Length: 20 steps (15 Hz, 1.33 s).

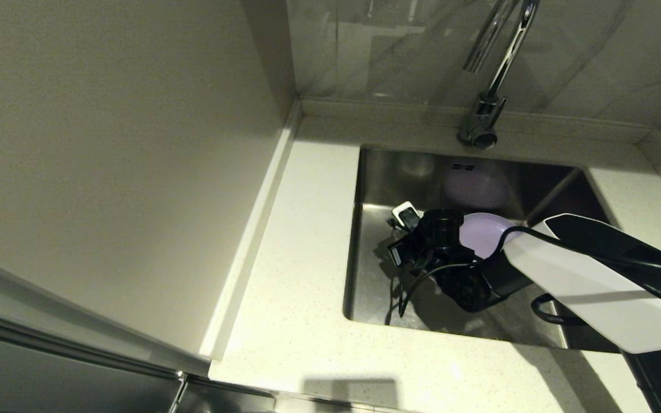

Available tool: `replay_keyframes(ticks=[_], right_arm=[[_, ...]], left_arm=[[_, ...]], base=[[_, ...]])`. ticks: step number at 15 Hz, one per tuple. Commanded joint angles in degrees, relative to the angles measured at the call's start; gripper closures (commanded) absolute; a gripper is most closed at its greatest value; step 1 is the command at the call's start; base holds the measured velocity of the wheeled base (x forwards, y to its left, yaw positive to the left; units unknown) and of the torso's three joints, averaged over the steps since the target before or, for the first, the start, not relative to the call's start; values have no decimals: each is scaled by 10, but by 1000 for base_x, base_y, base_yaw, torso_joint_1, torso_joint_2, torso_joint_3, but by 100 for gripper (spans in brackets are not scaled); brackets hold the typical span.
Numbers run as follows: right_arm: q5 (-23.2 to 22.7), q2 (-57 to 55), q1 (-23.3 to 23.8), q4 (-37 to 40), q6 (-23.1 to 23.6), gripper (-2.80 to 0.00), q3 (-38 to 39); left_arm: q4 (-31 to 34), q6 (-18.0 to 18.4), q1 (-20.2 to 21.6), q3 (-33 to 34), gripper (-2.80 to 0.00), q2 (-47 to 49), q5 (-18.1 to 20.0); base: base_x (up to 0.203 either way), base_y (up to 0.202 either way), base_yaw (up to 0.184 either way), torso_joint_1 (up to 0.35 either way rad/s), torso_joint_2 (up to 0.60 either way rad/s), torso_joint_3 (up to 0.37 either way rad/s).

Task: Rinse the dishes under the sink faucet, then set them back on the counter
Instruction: Put a bowl into the sink

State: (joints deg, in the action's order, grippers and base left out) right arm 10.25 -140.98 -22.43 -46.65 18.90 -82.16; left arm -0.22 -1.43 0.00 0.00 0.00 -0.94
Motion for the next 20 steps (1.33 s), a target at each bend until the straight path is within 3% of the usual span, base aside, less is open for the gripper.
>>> replay_keyframes(ticks=[1,4,5,11,14,20], right_arm=[[0,-10,3,-3,2,0,-11],[0,-16,2,-3,10,0,-12],[1,-18,2,-5,10,-280,-11],[1,-3,7,-4,15,-280,-10],[1,73,14,1,11,-280,46],[0,323,65,160,-15,-280,144]], left_arm=[[0,-1,0,0,0,-2,0],[0,-1,0,0,0,-2,0],[0,-1,0,0,0,-2,0],[0,-1,0,0,0,-2,0],[0,-1,0,0,0,-2,0],[0,-1,0,0,0,-2,0]], base=[[0,0,0,0,0,0],[0,0,0,0,0,0],[0,0,0,0,0,0],[0,0,0,0,0,0],[0,0,0,0,0,0],[0,0,0,0,0,0]])
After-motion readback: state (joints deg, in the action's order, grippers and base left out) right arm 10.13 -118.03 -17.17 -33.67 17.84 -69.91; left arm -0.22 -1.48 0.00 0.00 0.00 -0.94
